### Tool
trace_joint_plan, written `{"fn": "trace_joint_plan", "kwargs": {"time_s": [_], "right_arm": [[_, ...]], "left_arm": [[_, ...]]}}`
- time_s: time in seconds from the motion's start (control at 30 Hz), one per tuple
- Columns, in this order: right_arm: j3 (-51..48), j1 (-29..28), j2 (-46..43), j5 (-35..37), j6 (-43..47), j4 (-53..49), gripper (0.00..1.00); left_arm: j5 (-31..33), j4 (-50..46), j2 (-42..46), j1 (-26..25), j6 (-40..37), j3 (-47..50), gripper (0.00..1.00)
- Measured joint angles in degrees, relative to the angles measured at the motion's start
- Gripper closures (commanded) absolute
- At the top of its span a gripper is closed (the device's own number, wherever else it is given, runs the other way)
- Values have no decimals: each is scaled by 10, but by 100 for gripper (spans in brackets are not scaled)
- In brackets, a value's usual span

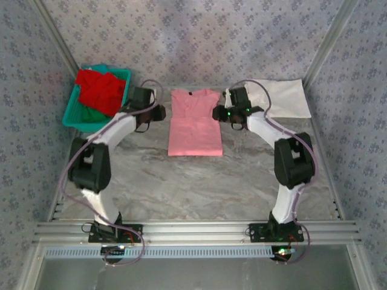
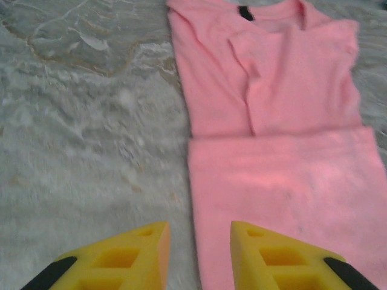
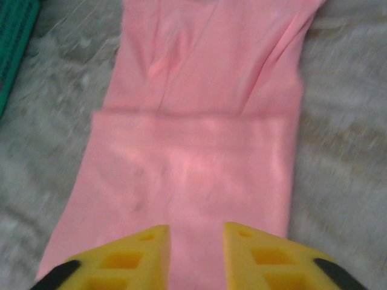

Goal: Fold and stack the t-shirts

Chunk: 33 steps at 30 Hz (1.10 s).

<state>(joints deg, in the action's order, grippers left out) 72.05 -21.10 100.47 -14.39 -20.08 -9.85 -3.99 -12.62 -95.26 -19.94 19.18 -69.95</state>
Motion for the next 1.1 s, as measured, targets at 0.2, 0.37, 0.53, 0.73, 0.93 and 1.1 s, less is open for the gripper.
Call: {"fn": "trace_joint_plan", "kwargs": {"time_s": [0.2, 0.37, 0.53, 0.73, 0.93, 1.1], "right_arm": [[-165, -47, -83, -50, -16, 73, 90], [-180, -57, -30, -61, -28, 96, 92], [-180, -58, 10, -51, -30, 113, 93], [-206, -59, 30, -41, -35, 135, 94], [-267, -76, -9, -34, -57, 176, 96], [-332, -118, -80, -16, -82, 155, 94]], "left_arm": [[-31, 83, 58, -65, 33, 146, 81], [-59, 129, -15, -73, 49, 174, 83], [-68, 165, -66, -76, 58, 174, 84], [-68, 207, -75, -76, 69, 199, 84], [-65, 223, -26, -81, 84, 264, 85], [-51, 180, 66, -106, 110, 340, 85]]}}
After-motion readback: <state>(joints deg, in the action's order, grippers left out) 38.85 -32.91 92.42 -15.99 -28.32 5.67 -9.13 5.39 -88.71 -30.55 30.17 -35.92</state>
